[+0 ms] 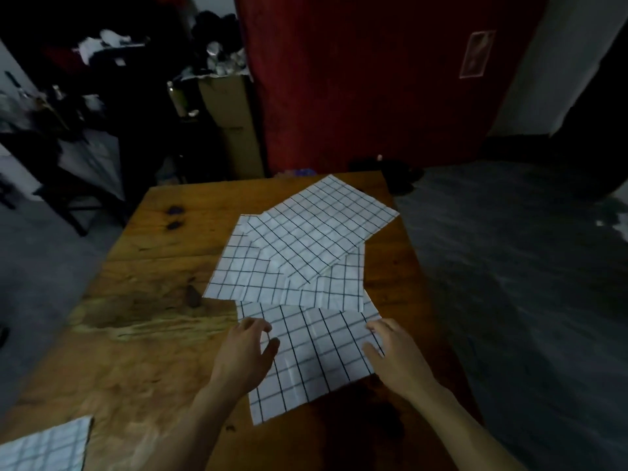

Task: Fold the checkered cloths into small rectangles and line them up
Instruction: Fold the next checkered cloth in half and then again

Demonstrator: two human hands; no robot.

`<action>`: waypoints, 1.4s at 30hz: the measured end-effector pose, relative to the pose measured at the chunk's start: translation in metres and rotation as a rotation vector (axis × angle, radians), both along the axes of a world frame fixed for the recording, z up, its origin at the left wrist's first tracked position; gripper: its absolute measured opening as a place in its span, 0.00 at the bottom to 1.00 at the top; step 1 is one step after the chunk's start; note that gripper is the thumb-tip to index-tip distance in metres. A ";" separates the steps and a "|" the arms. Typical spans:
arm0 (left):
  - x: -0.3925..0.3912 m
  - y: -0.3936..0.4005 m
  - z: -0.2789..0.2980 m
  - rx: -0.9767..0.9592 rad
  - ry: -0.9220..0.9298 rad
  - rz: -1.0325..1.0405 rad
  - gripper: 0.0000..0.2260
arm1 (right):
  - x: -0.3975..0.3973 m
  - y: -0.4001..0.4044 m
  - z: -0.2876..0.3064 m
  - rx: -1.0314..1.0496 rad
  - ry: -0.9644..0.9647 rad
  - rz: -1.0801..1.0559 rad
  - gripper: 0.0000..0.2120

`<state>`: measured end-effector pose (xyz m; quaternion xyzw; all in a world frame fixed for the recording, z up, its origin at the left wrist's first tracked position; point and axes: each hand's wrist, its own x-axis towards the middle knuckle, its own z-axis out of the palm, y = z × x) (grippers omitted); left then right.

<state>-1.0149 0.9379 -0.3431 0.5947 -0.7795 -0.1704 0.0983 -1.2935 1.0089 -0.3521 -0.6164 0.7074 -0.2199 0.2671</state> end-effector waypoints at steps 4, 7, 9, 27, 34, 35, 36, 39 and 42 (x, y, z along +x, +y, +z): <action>0.005 -0.040 -0.010 0.009 0.044 -0.019 0.16 | 0.008 -0.047 -0.004 0.009 0.024 0.017 0.20; 0.008 -0.078 -0.021 0.009 0.049 -0.035 0.16 | 0.018 -0.089 -0.006 -0.006 0.035 0.034 0.20; 0.008 -0.104 -0.028 0.011 0.051 -0.035 0.16 | 0.026 -0.118 -0.013 -0.018 0.067 0.043 0.21; -0.019 -0.243 -0.114 -0.009 0.097 -0.162 0.16 | 0.091 -0.253 -0.118 0.053 0.347 0.037 0.26; -0.010 -0.241 -0.120 -0.031 0.211 -0.101 0.14 | 0.087 -0.265 -0.123 -0.088 0.326 -0.006 0.04; -0.007 -0.239 -0.120 -0.035 0.209 -0.106 0.14 | 0.085 -0.266 -0.122 -0.097 0.310 -0.011 0.02; -0.003 -0.238 -0.119 -0.038 0.203 -0.111 0.14 | 0.084 -0.267 -0.120 -0.103 0.288 -0.017 0.01; 0.004 -0.237 -0.113 -0.065 0.196 -0.113 0.17 | 0.077 -0.265 -0.110 -0.146 0.212 -0.005 0.03; 0.005 -0.234 -0.099 -0.109 0.139 -0.119 0.25 | 0.067 -0.256 -0.094 -0.158 0.122 0.073 0.04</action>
